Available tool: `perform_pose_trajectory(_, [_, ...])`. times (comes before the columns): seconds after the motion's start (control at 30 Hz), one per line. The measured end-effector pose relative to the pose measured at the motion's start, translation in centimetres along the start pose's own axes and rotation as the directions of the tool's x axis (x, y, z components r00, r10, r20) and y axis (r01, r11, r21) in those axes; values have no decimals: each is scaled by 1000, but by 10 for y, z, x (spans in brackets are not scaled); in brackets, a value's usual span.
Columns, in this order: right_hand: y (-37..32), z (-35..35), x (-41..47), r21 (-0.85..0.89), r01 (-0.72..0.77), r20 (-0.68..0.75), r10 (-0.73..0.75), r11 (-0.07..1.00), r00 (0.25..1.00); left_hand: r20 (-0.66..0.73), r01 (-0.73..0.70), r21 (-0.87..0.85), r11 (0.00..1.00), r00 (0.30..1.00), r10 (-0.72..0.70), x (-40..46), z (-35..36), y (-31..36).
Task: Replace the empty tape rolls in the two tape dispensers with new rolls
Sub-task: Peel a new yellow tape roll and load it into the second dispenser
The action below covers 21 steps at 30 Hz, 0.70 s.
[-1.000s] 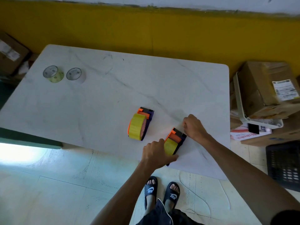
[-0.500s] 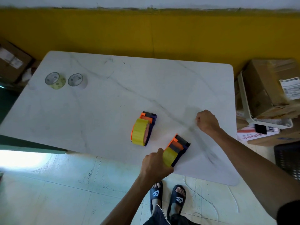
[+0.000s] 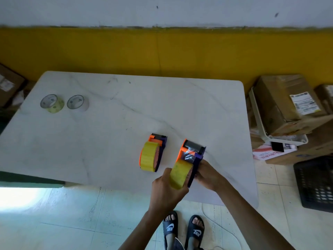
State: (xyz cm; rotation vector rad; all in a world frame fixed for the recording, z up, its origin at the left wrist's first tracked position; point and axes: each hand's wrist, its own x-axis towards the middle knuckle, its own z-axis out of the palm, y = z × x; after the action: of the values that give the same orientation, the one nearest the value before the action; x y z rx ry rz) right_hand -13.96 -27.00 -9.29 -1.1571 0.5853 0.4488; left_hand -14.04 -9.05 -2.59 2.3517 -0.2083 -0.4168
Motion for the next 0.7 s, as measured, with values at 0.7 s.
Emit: perform_pose_trajectory(0.7, [-5,-3,-7,420,-391,-151,488,819,860,119,188,286,940,966,-230,83,44,62])
